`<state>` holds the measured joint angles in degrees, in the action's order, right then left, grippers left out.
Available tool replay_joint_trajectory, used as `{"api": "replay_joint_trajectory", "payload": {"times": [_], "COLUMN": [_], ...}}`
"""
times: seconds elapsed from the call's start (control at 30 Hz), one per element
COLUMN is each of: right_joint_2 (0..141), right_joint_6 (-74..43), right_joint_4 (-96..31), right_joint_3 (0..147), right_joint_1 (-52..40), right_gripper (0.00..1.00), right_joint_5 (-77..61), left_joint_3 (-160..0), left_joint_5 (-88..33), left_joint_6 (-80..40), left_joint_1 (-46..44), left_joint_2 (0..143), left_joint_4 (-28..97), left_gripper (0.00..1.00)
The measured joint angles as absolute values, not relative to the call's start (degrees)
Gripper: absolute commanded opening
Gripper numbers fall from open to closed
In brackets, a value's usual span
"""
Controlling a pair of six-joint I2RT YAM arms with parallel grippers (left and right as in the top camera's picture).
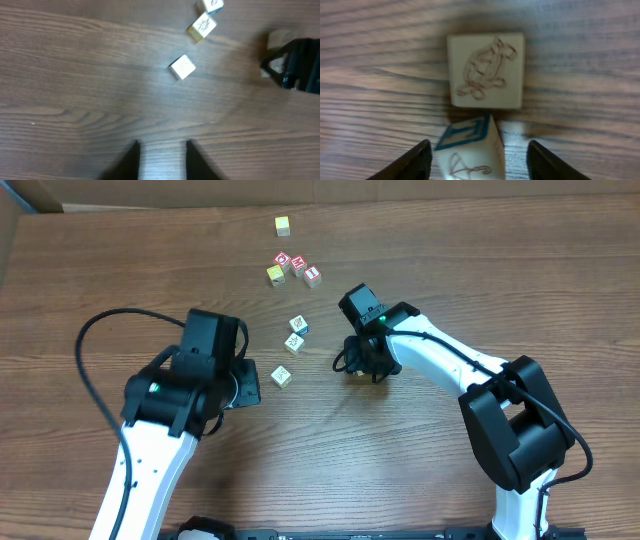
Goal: Flip 5 blocks
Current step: 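Move the right gripper down and grasp the blue-lettered umbrella block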
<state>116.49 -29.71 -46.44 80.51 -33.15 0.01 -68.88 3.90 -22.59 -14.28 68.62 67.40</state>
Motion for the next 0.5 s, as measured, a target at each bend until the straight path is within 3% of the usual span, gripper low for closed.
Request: {"api": "replay_joint_trajectory", "payload": {"times": [0.13, 0.3, 0.5], "right_joint_2": [116.53, 116.53, 116.53], "right_joint_6": [-29.63, -29.95, -29.98], "right_joint_4": [-46.41, -50.48, -53.06], "right_joint_3": [80.07, 81.60, 84.77], "right_joint_1": [-33.15, -33.15, -33.15], "right_gripper": [0.32, 0.30, 0.20], "right_joint_5": [0.01, 0.03, -1.19], "left_joint_3": [-68.88, -68.88, -68.88], "left_joint_5": [4.01, 4.43, 6.13], "left_joint_6": [-22.24, -22.33, -22.39], "left_joint_1": [-14.28, -14.28, -14.28], "left_joint_2": [71.20, 71.81, 71.81], "left_joint_4": [67.51, 66.83, 65.14], "left_gripper": [0.28, 0.43, 0.47]}}
